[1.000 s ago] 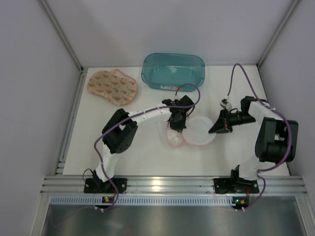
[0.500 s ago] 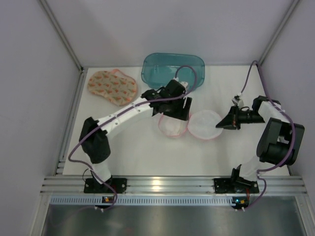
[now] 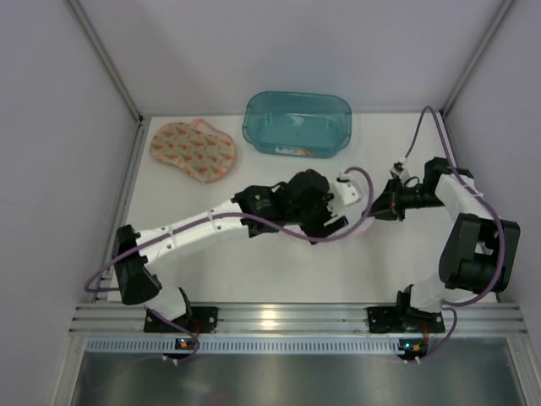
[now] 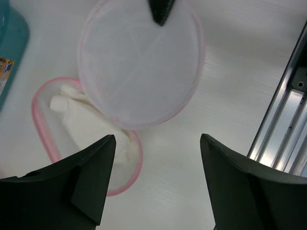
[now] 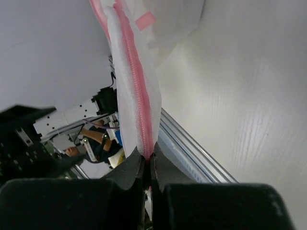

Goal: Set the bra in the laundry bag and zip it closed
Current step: Close the laundry bag at the center of the board.

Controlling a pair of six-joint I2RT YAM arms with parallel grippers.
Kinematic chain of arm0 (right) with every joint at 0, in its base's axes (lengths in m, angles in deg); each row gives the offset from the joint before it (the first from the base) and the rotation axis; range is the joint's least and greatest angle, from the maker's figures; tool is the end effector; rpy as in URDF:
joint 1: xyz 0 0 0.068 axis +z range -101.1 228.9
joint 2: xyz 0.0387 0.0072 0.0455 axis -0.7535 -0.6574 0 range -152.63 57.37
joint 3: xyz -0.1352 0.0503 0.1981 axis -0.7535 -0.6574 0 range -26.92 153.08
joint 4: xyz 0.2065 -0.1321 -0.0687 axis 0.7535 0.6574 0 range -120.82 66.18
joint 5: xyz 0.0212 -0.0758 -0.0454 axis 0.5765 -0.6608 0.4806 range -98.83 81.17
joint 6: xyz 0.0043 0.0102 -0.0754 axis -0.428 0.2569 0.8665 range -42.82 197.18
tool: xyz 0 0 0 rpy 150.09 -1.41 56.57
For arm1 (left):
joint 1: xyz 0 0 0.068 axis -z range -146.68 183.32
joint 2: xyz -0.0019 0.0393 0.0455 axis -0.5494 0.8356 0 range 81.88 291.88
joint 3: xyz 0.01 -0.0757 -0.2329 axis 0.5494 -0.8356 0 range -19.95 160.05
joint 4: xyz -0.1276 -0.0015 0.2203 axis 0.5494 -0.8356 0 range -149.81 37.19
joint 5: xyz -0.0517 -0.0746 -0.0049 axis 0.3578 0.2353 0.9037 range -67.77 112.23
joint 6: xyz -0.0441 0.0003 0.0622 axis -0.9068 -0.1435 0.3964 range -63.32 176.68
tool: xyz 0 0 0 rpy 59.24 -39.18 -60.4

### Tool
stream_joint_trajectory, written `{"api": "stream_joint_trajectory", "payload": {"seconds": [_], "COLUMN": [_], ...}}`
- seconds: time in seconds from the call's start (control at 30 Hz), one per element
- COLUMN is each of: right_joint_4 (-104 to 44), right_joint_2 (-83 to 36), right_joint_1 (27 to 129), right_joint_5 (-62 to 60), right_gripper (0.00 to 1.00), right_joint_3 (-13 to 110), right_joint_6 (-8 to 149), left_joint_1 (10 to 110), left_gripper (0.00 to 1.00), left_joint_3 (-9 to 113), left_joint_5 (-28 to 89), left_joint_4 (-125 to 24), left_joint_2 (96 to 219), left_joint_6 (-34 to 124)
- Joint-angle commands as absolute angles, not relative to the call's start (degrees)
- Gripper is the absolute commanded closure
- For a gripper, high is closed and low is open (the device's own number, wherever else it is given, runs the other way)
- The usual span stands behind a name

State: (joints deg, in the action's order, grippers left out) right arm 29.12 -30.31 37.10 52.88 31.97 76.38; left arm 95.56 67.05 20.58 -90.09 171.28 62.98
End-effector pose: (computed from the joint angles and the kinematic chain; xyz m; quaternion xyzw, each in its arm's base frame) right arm 0.2564 0.0045 0.1822 0.0885 0.8538 0.5096 0.0587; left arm 0.1713 -0.3213 0.3103 0.5045 0.7514 -0.1879 0.3816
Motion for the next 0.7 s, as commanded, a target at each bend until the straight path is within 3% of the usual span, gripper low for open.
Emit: {"api": "stream_joint_trajectory", "payload": {"seconds": [0.0,0.13,0.4,0.5,0.6,0.63,0.67], "right_joint_4": [24.7,24.6,22.3,21.2,20.6,20.5,20.2], "right_joint_2": [-29.5,-30.9,-29.8,-29.2,-28.9,-28.9,-28.9], "right_joint_1": [39.0,40.5,42.1,43.2,43.4,43.5,43.6], "right_joint_5": [51.3,50.4,51.8,52.6,53.2,53.5,53.7], "right_gripper": [1.0,1.0,1.0,1.0,1.0,0.99,0.95], "right_joint_3": [31.6,32.6,31.8,31.3,31.3,31.3,31.5], "right_joint_6": [67.4,66.4,62.9,62.7,62.2,62.1,62.0], "left_joint_1": [102.7,108.5,111.0,110.8,110.0,108.9,108.3], "left_gripper": [0.23,0.23,0.21,0.3,0.48,0.59,0.66], "left_joint_3": [69.2,70.0,75.0,75.4,74.4,73.6,73.1], "left_joint_5": [11.1,4.8,-3.4,-6.9,-6.9,-6.4,-5.5], "left_joint_4": [-86.0,-80.9,-80.0,-80.1,-80.2,-80.3,-80.4], "left_joint_2": [174.7,179.2,188.9,190.9,190.3,189.6,189.0], "left_joint_6": [69.8,70.0,71.4,71.4,69.4,67.5,66.5]}}
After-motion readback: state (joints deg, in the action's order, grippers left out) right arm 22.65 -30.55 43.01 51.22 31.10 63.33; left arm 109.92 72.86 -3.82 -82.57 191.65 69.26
